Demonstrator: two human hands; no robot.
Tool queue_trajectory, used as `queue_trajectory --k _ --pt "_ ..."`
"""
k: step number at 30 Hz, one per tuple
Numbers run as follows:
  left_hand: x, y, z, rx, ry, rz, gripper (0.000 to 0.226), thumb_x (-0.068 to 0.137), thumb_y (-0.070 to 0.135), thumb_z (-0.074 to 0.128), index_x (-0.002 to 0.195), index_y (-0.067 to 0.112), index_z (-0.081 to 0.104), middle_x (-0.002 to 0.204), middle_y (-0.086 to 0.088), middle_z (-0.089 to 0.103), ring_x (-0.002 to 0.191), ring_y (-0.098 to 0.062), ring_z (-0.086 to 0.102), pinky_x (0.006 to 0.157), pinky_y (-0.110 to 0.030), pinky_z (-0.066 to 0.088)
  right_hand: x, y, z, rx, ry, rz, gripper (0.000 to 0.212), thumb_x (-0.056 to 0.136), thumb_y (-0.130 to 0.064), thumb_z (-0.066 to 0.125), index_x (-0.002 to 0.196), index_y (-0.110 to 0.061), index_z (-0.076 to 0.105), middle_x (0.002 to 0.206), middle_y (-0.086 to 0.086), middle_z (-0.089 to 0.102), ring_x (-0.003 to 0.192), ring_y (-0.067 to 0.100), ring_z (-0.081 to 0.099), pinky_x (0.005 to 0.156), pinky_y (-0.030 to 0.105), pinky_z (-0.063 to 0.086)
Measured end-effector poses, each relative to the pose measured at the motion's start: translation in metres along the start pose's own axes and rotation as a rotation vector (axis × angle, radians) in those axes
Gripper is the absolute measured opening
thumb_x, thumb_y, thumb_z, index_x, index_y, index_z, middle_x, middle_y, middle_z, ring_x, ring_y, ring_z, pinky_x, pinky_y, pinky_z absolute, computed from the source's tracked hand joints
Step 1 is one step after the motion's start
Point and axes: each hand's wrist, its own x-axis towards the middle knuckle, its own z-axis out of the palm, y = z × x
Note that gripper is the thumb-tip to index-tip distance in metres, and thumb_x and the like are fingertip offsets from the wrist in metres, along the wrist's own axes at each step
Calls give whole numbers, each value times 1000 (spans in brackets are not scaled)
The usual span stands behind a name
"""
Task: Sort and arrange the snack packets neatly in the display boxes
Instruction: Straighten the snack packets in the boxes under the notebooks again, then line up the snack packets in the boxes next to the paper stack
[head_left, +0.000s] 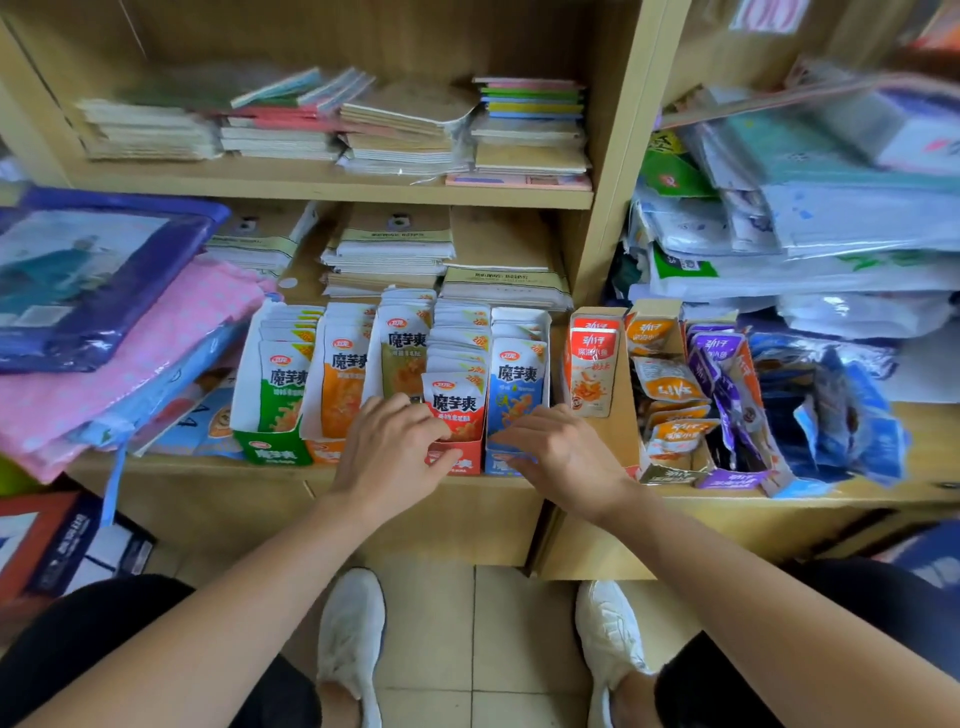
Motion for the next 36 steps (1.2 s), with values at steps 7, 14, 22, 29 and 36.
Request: queue_trajectory --k 7,14,22,29,36 --pt "16 36 -32 -144 -34 51 21 82 45 76 93 27 78 86 10 73 88 -19 61 76 -33 48 -57 -7 -58 18 1 191 24 81 -16 80 104 -15 75 92 -1 73 86 21 66 77 38 56" --pt "33 98 -17 -255 -163 274 35 92 51 64 117 28 72 111 9 69 104 -15 55 95 -35 45 -111 27 -110 -88 -178 597 43 84 -37 77 125 -27 66 125 -10 66 117 14 57 101 35 48" --pt "62 121 35 -59 -311 401 39 94 49 62 121 22 70 119 3 68 122 -22 44 104 -40 36 -131 55 -85 -103 -67 637 44 85 -29 78 126 -25 65 131 -3 60 122 25 50 99 46 48" --pt "80 121 47 126 -284 297 38 94 54 60 97 22 79 98 3 75 112 -23 51 102 -41 33 -132 56 -58 -173 -55 552 49 75 -29 85 121 -28 69 126 -5 60 111 29 49 86 47 54" --pt "72 121 49 -30 -336 320 29 93 54 62 108 32 74 104 13 73 109 -18 52 104 -36 29 -125 67 -67 -26 158 560 25 81 -23 80 105 -25 72 109 -8 65 101 20 52 84 41 52"
